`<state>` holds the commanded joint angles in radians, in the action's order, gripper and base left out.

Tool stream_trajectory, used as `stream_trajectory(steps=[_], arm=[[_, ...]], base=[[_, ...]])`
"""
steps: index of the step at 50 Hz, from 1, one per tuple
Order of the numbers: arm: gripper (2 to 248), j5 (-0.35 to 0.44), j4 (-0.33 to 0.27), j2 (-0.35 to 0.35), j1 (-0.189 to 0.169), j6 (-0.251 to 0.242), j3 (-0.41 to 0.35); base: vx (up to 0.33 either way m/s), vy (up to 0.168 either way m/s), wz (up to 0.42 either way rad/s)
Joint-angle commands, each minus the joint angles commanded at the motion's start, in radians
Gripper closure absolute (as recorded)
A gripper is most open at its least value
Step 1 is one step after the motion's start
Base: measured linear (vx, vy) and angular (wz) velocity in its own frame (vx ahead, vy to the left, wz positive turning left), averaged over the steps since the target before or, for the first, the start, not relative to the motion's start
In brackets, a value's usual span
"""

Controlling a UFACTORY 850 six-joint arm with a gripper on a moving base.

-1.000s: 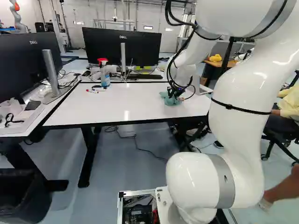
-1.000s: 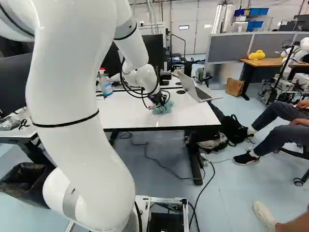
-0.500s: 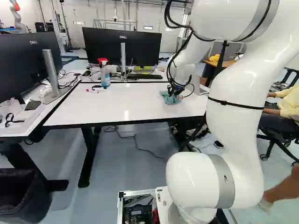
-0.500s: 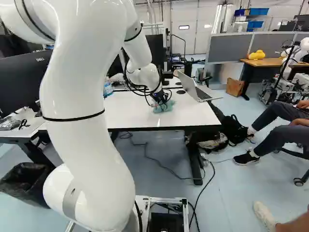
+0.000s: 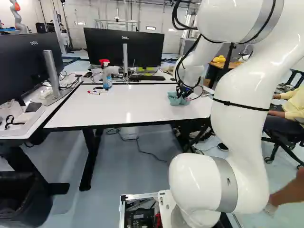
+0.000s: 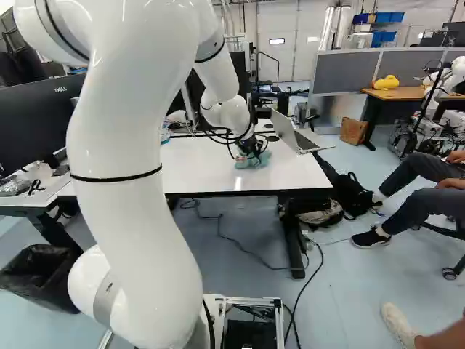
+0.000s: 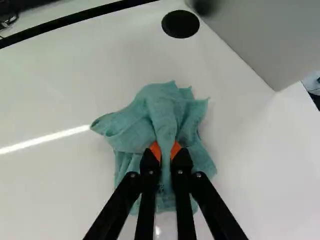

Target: Clean the table with the green towel

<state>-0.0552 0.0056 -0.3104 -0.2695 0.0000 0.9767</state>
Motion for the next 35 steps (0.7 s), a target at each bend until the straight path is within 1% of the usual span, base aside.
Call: stream_trajectory(steps=[9,16,27,35], arm=[[210,0.000,0.000,0.037,-0.005,0.000,-0.045],[210,0.000,0.000,0.064,0.001,0.000,-0.078],[210,0.000,0.000,0.082,0.031,0.000,-0.099],[210,0.000,0.000,0.078,0.058,0.000,-0.094]], base=[[0.000,0.000,0.000],[0.000,0.000,0.000],[0.000,0.000,0.000],[0.000,0.000,0.000]])
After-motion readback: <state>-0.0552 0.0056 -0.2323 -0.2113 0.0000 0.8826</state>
